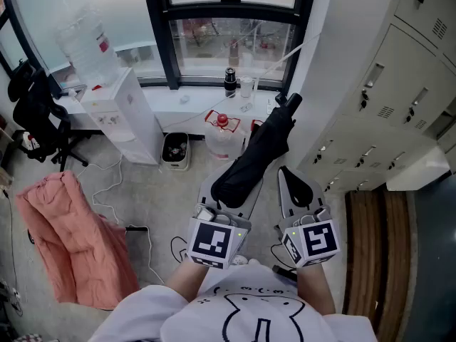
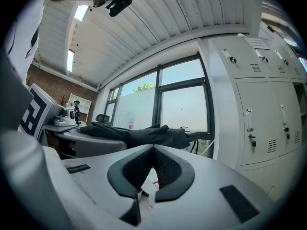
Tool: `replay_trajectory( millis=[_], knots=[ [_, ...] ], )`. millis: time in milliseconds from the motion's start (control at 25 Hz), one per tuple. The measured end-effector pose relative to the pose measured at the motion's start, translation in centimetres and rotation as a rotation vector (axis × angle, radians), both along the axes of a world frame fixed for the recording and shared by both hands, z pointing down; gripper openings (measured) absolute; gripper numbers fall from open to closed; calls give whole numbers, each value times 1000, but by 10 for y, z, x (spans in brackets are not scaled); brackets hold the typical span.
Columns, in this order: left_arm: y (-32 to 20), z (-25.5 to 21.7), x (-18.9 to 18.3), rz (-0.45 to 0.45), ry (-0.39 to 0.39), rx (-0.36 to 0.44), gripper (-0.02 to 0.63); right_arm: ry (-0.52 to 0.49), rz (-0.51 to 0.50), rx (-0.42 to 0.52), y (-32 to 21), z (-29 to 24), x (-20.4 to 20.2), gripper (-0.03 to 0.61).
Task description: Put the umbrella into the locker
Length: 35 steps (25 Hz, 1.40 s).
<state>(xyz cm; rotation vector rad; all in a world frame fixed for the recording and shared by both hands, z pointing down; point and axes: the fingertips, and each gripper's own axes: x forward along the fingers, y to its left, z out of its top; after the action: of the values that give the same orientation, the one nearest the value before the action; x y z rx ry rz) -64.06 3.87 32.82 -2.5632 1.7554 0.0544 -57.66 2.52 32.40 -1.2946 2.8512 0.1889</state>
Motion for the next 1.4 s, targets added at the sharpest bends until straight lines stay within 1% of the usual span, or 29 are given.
replay_trajectory(
  millis=[240,320,440,600,720,1000,1120,1400],
  knots=[
    [0,-13,9,30,7,35,233,22,29,32,0,-10,5,25],
    [-1,-16,15,56,11,36,233,30,54,48,1,-14,10,25],
    [-4,-21,26,102,20,63,233,27,103,79,3,-20,21,25],
    [-11,-23,44,173,32,74,233,28,174,81,6,-21,39,26],
    [-15,-23,64,246,42,75,233,44,257,80,8,-20,61,26],
    [-16,-19,104,402,62,69,233,43,425,73,17,-16,101,26],
    [-17,-18,123,448,64,72,233,40,469,82,20,-15,117,26],
    [-16,-16,175,539,52,46,233,28,559,111,21,-26,168,26]
  ],
)
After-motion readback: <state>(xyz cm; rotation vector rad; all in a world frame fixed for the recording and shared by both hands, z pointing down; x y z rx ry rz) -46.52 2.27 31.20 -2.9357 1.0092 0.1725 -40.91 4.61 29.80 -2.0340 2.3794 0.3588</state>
